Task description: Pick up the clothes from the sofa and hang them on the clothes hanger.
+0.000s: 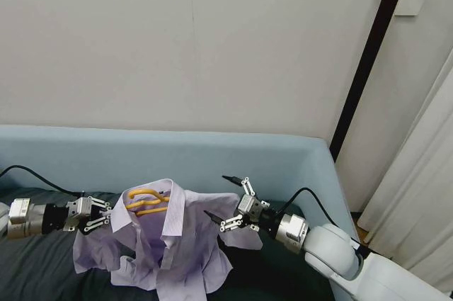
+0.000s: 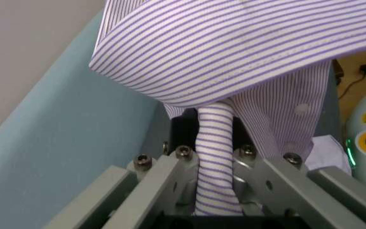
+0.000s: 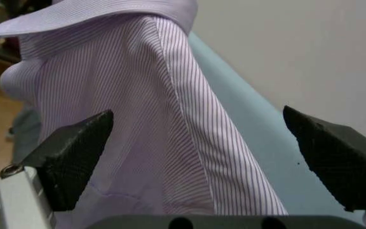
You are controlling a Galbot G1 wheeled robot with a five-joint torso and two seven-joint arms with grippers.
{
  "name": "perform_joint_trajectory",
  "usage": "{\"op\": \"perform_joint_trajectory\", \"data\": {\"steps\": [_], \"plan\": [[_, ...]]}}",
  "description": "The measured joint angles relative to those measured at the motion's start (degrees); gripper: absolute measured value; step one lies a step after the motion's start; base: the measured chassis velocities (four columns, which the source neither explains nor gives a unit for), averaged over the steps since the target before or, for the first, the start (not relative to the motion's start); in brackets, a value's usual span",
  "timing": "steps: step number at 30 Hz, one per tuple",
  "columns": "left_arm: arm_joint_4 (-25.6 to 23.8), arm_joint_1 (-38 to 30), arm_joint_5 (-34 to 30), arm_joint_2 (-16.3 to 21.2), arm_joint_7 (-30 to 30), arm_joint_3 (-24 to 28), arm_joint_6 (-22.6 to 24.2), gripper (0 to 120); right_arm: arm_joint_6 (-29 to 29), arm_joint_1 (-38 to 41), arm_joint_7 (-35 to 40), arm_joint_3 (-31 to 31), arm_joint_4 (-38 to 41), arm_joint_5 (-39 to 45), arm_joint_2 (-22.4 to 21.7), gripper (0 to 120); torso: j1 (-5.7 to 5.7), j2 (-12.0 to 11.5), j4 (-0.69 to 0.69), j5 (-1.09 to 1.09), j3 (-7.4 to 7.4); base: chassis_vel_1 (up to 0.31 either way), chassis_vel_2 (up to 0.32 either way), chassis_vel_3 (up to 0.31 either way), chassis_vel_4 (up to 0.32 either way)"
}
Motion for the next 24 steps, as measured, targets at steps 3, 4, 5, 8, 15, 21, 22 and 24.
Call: {"op": "perform_joint_trajectory", "data": {"steps": [3,4,5,8,15,21,22,24], "plan": [[-0.74,0.04,0.58,0.01,1.11,-0.15,0.00,1,-0.43,0.98,-3.55,-0.27,-0.47,-0.68,0.41,100,0.00,0.00,0.00,-0.01,0.00,0.000,0.000,0.000,0.000],[-0.99,0.16,0.62,0.01,1.28,-0.23,0.00,1,-0.53,1.25,-4.10,-0.44,-0.52,-0.98,0.59,100,0.00,0.00,0.01,0.00,0.00,0.000,0.000,0.000,0.000],[-1.26,0.33,0.76,-0.03,1.47,-0.34,0.00,1,-0.73,1.61,-4.54,-0.73,-0.51,-1.23,0.79,100,0.00,0.00,0.01,0.00,0.00,0.000,0.000,0.000,0.000],[-1.45,0.65,2.23,-0.46,2.08,-0.69,-0.94,1,-1.52,2.64,-6.44,-1.40,-0.38,-1.42,1.17,100,0.00,0.00,0.01,-0.01,0.00,0.000,0.000,0.000,0.000],[-1.49,0.54,3.72,-0.47,2.44,-0.98,-2.05,1,-1.63,3.45,-10.14,-1.29,-0.40,-1.96,0.86,76,0.00,0.00,0.00,-0.01,0.00,0.000,0.000,0.000,0.000],[-1.82,0.49,3.76,-0.51,2.44,-0.98,-2.08,1,-1.99,3.64,-12.50,-0.75,-0.50,-2.83,0.38,58,0.00,0.00,0.00,-0.01,0.00,0.000,0.000,0.000,0.000],[-1.88,0.47,3.71,-0.51,2.44,-0.98,-2.08,1,-2.03,3.71,-13.15,-0.62,-0.59,-3.01,0.28,53,0.00,0.00,0.00,-0.01,0.00,0.000,0.000,0.000,0.000],[-2.01,0.46,3.31,-0.51,2.44,-0.97,-2.04,1,-2.09,3.87,-14.18,-0.41,-0.81,-3.48,0.25,46,0.00,0.00,0.00,-0.01,0.00,0.000,0.000,0.000,0.000]]}}
